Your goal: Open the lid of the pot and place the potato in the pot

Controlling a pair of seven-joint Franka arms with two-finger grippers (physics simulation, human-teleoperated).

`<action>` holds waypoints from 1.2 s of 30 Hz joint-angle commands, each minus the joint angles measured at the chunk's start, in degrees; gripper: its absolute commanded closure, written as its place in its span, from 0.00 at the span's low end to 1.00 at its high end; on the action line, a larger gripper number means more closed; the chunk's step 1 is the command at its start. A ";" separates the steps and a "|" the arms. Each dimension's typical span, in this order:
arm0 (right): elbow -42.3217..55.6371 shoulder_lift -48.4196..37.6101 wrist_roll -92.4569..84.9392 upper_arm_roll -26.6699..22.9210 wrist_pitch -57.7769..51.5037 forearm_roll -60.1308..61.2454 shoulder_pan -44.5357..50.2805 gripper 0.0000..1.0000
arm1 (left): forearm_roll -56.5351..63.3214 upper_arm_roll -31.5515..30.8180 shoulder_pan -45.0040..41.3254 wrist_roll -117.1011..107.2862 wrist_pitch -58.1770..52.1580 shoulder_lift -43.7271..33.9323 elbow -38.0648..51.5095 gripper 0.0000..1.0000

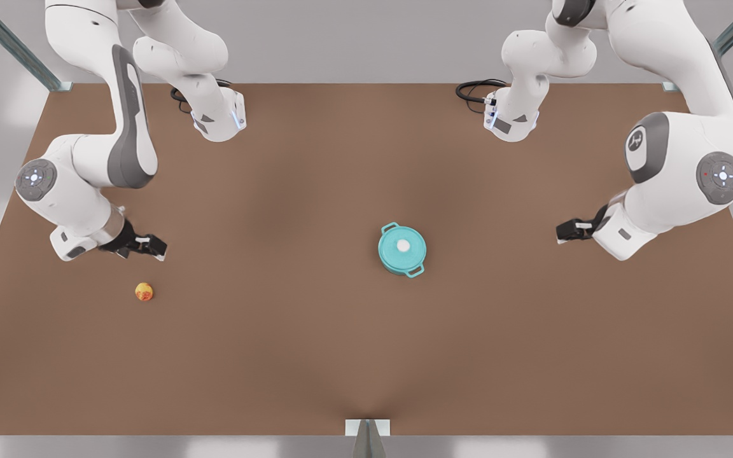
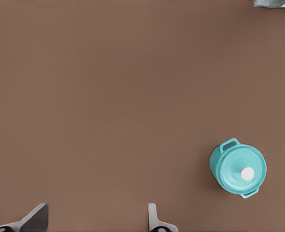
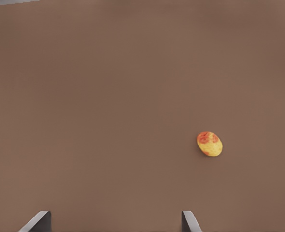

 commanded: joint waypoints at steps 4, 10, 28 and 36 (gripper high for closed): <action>-0.01 0.01 -6.98 0.11 7.01 -3.34 0.13 0.00 | 1.47 -2.09 -13.12 0.52 5.43 2.97 0.69 0.00; 1.48 3.69 -27.20 0.64 3.58 -6.79 0.31 0.00 | 2.18 -4.46 -33.46 -54.28 20.18 14.66 2.28 0.00; 0.52 19.96 -41.88 0.38 19.49 -4.85 -7.78 0.00 | 10.35 -4.02 -34.95 -54.54 42.16 20.11 -14.60 0.00; -2.74 21.89 -42.06 0.29 20.54 -2.74 -9.88 0.00 | 10.53 -3.85 -33.63 -51.55 45.68 20.29 -17.23 0.00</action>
